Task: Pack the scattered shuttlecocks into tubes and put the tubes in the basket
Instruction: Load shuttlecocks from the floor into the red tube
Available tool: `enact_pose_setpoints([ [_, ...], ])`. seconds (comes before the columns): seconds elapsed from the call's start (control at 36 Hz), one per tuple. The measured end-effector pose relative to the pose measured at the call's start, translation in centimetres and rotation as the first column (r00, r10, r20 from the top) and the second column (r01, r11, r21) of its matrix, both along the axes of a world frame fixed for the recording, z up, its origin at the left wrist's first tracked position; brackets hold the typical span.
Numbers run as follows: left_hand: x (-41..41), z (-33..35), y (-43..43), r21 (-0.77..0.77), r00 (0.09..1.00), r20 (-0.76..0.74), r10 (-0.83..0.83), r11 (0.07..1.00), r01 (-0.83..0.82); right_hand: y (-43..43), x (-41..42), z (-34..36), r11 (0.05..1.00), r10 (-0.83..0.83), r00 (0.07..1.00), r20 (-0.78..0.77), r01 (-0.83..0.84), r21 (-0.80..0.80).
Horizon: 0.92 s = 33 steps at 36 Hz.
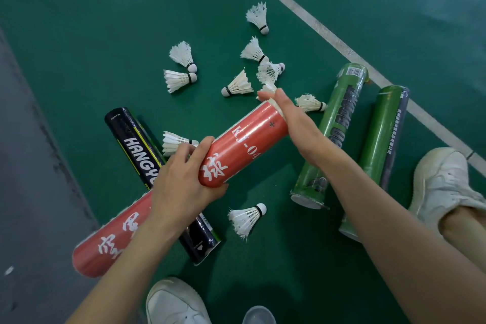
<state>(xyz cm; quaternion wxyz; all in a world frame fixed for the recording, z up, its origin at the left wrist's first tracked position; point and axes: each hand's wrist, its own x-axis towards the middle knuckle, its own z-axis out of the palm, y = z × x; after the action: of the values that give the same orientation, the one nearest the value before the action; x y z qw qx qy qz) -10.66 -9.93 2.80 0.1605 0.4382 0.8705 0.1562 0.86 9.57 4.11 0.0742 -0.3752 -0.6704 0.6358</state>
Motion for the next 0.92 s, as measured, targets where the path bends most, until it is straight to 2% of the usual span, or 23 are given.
enact_pose_setpoints([
  [0.44, 0.1, 0.0, 1.7, 0.004, 0.995, -0.064, -0.075, 0.997, 0.075, -0.3, 1.4, 0.2, 0.996, -0.074, 0.997, 0.017, 0.074, -0.042],
  [0.61, 1.0, -0.4, 1.9, 0.019, 0.999, 0.025, -0.047, 0.999, 0.047, -0.3, 1.1, 0.5, 0.948, -0.319, 0.942, -0.106, 0.314, -0.061],
  [0.69, 1.0, -1.3, 1.1, 0.011, 0.993, 0.117, -0.015, 1.000, 0.014, 0.5, 1.5, 0.1, 0.901, -0.429, 0.887, -0.172, 0.406, -0.153],
  [0.75, 0.8, -1.8, 0.7, -0.032, 0.992, 0.127, 0.001, 0.999, 0.003, 1.2, 2.2, -0.2, 0.877, -0.471, 0.863, -0.181, 0.436, -0.204],
  [0.81, 0.6, -2.0, 0.4, -0.056, 0.996, 0.089, -0.004, 0.998, 0.009, 1.2, 2.9, -0.5, 0.912, -0.409, 0.899, -0.155, 0.396, -0.112],
  [0.86, 0.5, -2.0, 0.3, -0.068, 0.998, 0.059, -0.014, 0.998, 0.018, 0.8, 3.5, -1.0, 0.963, -0.266, 0.956, -0.120, 0.270, 0.018],
  [0.92, 0.5, -2.1, 0.4, -0.067, 0.998, 0.063, -0.002, 0.998, 0.006, -0.1, 3.8, -1.5, 0.985, -0.146, 0.985, -0.087, 0.153, 0.079],
])
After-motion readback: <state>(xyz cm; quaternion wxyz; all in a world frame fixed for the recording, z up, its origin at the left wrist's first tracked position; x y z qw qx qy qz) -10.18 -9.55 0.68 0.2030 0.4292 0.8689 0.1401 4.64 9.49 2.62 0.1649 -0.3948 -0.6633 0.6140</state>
